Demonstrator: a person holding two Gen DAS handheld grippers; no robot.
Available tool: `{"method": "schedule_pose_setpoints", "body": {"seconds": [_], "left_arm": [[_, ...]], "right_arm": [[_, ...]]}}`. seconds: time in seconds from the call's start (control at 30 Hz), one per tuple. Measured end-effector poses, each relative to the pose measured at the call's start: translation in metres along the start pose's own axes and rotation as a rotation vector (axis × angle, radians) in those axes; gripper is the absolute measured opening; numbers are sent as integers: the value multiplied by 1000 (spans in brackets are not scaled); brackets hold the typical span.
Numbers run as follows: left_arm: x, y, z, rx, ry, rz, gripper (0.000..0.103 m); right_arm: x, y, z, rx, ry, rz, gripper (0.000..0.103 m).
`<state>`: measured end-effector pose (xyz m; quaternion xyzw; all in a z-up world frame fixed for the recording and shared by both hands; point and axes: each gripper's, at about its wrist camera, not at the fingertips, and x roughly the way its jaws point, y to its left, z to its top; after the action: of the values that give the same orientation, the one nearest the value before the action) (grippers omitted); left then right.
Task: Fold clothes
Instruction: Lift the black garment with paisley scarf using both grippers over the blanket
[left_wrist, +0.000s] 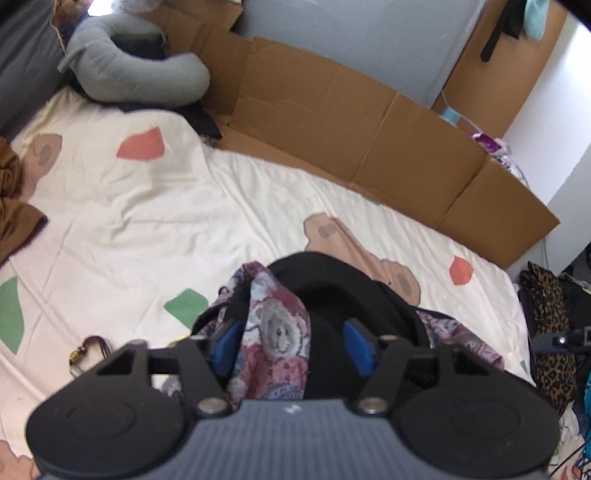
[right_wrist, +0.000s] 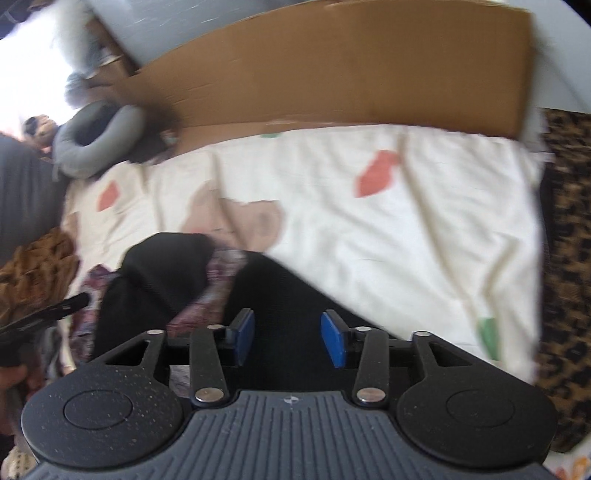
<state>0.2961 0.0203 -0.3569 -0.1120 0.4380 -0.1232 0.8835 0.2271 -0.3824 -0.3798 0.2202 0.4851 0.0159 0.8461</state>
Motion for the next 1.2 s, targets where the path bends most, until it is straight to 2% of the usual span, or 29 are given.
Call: {"method": "schedule_pose_setpoints", "body": {"seconds": [0.1,0.2,0.27,0.37,0.57,0.87,0.9,0.93,0.97,1.0,1.03,1.2], "left_arm": [[4,1,-1,-10,16,-16,55],[6,3,-1,-15,30,-27,46],[7,3,-2,-20,39,-34,31],[7,4,-5,-24,55,-43,15],[5,3,-14,-27,87,-72,8],[9,0,-21,-30,128,-80,8],[9,0,-22,-29,131,-78,8],[9,0,-23,-28,134,-77,7],[8,0,-24,-26,136,-75,6],[6,0,-25,-21,137,-73,5],[5,1,-25,-17,136,-70,3],[-11,7,-29,-18,121,-55,2]], "right_arm": [[21,14,1,-21,25,49,49],[43,21,-1,-19,70,58,49],[53,24,-2,-7,92,74,50],[62,29,-2,-9,100,86,50],[77,33,6,-7,102,86,52],[110,41,17,-40,126,31,51],[114,41,16,-51,134,28,49],[118,42,15,-64,141,20,35],[121,41,15,-72,150,13,12],[123,40,14,-69,159,13,3],[124,38,14,-61,166,19,0],[102,32,16,-80,124,21,0]]}}
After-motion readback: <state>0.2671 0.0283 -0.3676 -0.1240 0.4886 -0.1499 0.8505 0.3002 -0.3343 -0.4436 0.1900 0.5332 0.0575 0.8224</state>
